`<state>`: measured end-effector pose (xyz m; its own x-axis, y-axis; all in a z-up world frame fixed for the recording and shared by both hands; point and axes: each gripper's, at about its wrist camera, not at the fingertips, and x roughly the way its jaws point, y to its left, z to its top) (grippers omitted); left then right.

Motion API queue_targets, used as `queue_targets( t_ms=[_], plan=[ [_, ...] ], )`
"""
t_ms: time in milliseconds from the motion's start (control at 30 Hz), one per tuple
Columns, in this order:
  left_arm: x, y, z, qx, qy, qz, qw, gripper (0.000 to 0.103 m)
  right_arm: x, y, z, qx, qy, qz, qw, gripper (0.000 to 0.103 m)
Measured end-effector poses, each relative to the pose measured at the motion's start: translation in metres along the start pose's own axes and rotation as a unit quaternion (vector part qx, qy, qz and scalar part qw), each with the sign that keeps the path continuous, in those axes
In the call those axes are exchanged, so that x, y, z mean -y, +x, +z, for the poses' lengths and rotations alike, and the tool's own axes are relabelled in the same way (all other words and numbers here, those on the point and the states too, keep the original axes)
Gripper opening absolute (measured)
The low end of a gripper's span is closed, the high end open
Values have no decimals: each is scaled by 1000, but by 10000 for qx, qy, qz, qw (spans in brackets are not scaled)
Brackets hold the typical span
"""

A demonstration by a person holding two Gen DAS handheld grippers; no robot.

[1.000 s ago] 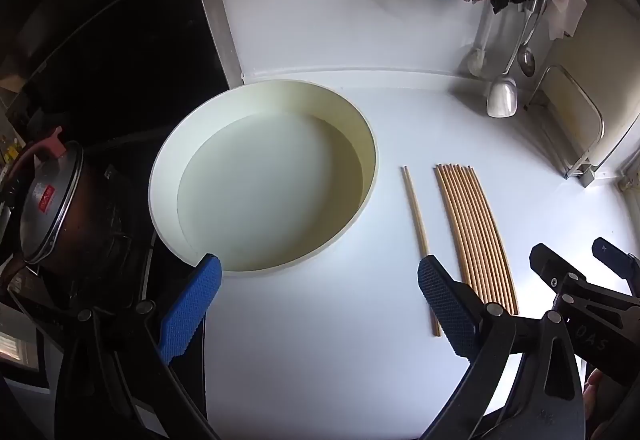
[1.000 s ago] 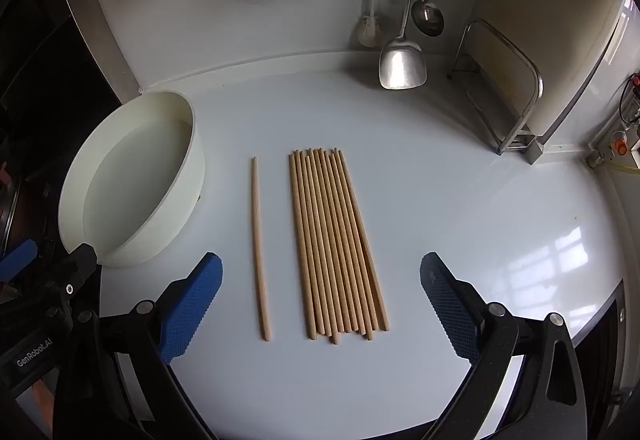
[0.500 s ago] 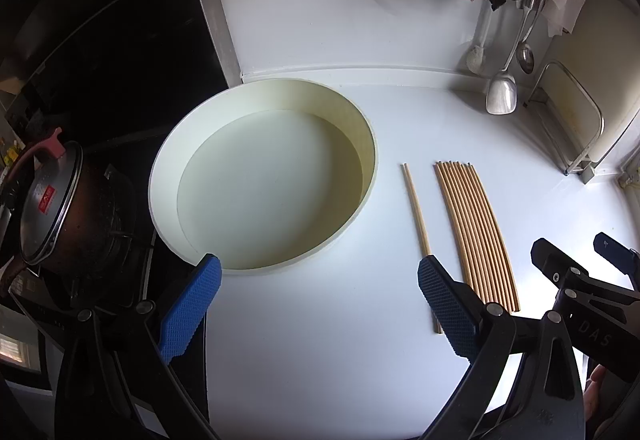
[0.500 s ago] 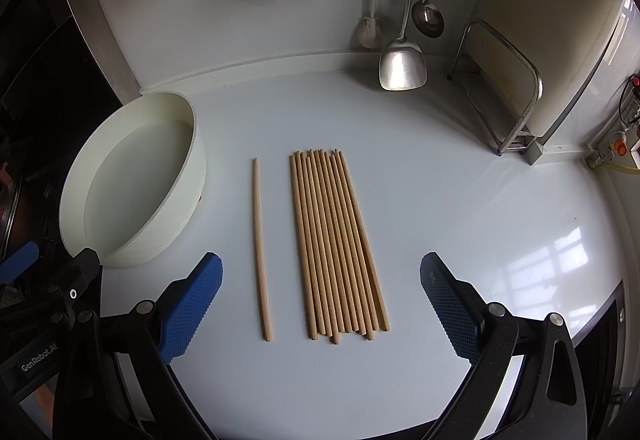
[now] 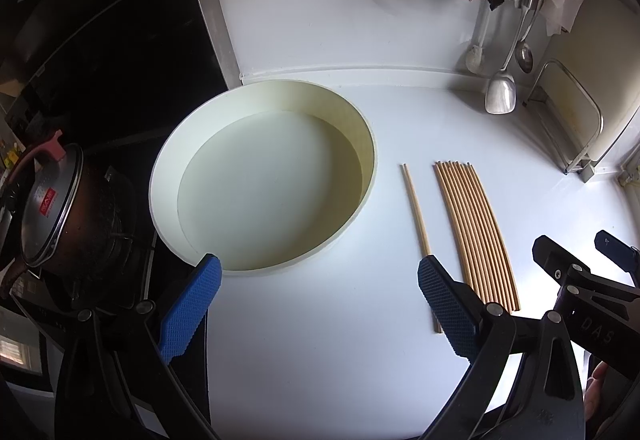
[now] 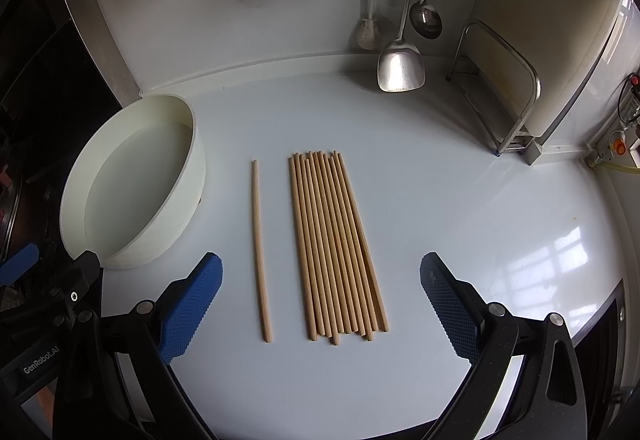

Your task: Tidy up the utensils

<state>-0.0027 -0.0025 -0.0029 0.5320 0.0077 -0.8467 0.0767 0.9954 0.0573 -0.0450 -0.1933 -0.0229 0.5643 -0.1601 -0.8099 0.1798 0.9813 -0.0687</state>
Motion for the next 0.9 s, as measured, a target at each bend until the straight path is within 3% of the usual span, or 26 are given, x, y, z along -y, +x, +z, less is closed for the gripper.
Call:
queue_targets(
  t_ms=[900],
  plan=[
    [-1,-1,0,5,4,7,10000,97,2,0,1,27,42,40,10000,95]
  ],
)
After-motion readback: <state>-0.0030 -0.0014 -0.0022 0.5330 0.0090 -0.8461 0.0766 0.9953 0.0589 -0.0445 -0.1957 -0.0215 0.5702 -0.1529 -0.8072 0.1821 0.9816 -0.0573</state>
